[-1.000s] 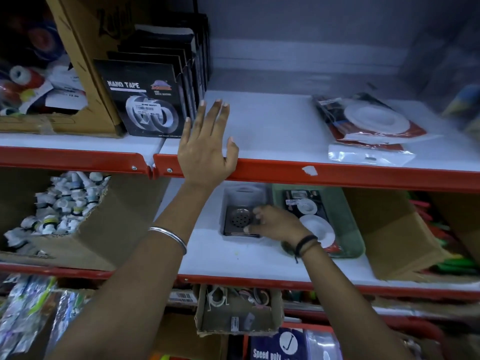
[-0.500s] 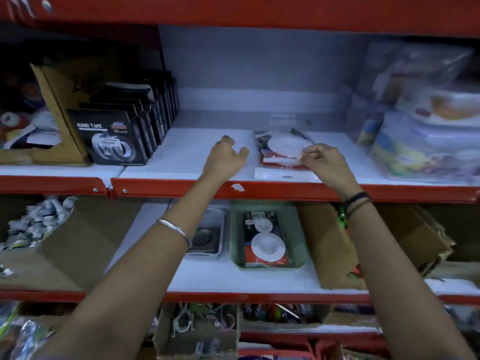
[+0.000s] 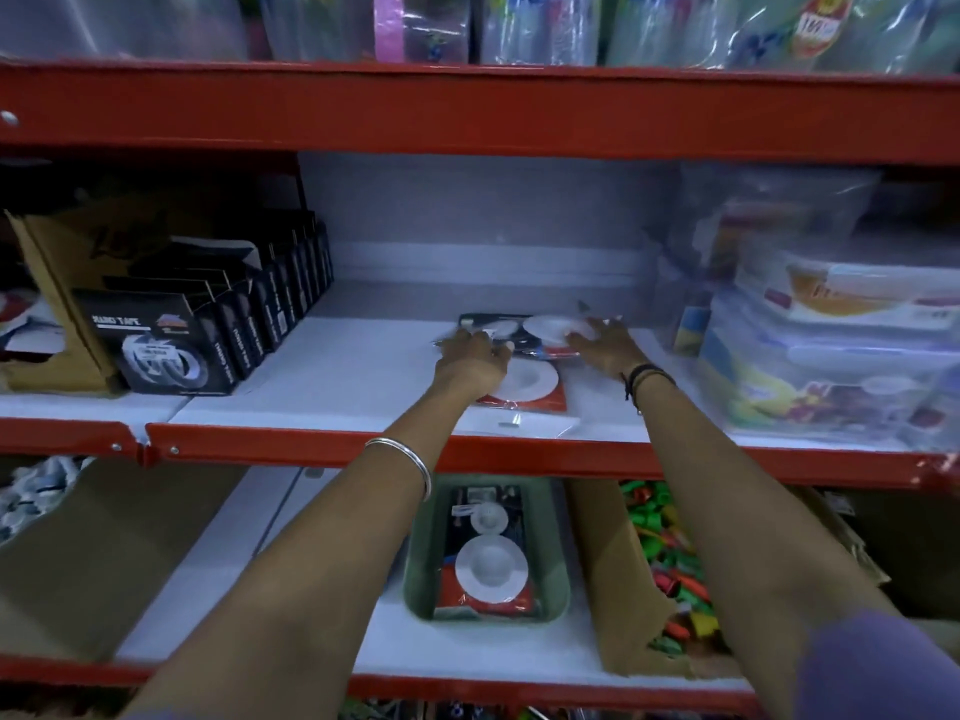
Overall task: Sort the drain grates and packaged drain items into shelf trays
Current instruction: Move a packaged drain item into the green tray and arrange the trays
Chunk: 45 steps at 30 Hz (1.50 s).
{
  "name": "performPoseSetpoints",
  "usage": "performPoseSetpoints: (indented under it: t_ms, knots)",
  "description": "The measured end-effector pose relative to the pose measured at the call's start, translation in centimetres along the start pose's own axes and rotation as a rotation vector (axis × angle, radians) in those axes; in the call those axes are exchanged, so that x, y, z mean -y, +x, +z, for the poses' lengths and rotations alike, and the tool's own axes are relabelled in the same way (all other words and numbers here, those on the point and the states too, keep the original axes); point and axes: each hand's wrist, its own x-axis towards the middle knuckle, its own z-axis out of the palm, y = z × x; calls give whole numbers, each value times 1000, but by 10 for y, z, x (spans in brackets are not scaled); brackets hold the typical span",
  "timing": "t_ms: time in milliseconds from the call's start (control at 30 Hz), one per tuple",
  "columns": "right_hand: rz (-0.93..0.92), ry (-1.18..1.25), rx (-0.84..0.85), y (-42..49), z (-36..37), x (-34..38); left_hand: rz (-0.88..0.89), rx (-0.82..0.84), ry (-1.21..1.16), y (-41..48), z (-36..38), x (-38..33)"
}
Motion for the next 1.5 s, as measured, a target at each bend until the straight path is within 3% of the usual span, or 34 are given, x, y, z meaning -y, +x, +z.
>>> performPoseSetpoints:
  t_ms: [67,133,233,367,433,567,633,700,800,900,1100,1300,1500]
  knots:
    - [-47,103,-10,-5,5,2,-32,17,2,5,7,-10]
    - [-57,172,-153,-4,11,0,-86,-4,-85,7,10,-22]
    - [-99,220,-297,-21,22,8,-228,3,-384,6,8,-41]
    - [-186,250,-193,-53,31,19,-445,10,-845,14,-1,-49]
    - [-189,286,-177,-59,28,22,-424,97,-847,14,-2,-49]
    - [-85,180,-454,-39,10,15,-403,70,-878,9,-7,-45]
    - [74,173,-313,-24,3,9,-441,26,-886,0,-12,-42]
    - [204,384,-135,-15,-2,8,-449,32,-872,-13,-16,-41]
    - [207,709,11,-20,-3,5,-397,102,-831,-37,-26,-38]
    - [156,700,53,-36,0,1,-327,107,-813,-56,-34,-35]
    - [-12,685,-44,-117,25,-2,-199,110,-697,-92,-40,-9]
    - [-212,597,-246,-213,61,-28,10,-128,-700,-180,-10,27]
    - [-244,537,-204,-297,120,-66,139,-216,-780,-266,53,98]
